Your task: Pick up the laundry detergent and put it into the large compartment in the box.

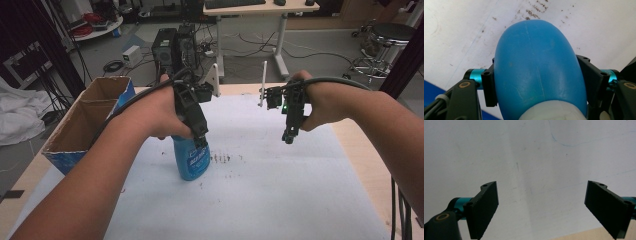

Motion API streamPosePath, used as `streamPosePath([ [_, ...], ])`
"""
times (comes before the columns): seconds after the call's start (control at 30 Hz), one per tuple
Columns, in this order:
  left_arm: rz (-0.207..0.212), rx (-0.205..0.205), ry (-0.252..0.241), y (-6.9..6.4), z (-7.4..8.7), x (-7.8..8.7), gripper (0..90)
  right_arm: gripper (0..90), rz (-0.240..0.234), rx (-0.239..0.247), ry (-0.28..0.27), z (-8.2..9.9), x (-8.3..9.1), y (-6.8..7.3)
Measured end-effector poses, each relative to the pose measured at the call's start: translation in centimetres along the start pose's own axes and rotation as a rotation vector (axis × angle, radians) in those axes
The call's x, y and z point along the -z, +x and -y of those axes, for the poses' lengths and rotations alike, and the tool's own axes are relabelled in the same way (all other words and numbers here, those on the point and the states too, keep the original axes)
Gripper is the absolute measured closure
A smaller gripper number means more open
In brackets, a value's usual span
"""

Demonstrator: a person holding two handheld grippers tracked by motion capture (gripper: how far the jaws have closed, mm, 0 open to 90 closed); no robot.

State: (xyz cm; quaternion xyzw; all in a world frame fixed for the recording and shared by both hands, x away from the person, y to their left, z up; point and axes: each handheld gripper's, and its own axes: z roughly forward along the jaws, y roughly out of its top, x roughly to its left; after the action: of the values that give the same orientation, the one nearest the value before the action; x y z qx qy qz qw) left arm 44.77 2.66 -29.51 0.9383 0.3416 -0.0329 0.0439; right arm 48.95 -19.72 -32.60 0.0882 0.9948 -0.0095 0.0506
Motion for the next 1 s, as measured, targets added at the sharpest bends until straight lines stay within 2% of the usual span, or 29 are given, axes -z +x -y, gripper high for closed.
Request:
streamPosePath([
  [0.23,-0.002,0.0,0.002,0.04,0.04,0.07,33.4,11.1,0.0,0.009,0.004,-0.05,-0.09,-0.06],
  [0.73,-0.011,0.005,0.0,-0.07,0.02,0.06,34.0,11.1,0.002,0.01,0.004,-0.21,-0.11,-0.02],
  [1.0,-0.025,0.006,0.015,-0.17,-0.02,0.11,35.4,11.1,0.004,0.005,0.0,-0.1,-0.11,0.0],
])
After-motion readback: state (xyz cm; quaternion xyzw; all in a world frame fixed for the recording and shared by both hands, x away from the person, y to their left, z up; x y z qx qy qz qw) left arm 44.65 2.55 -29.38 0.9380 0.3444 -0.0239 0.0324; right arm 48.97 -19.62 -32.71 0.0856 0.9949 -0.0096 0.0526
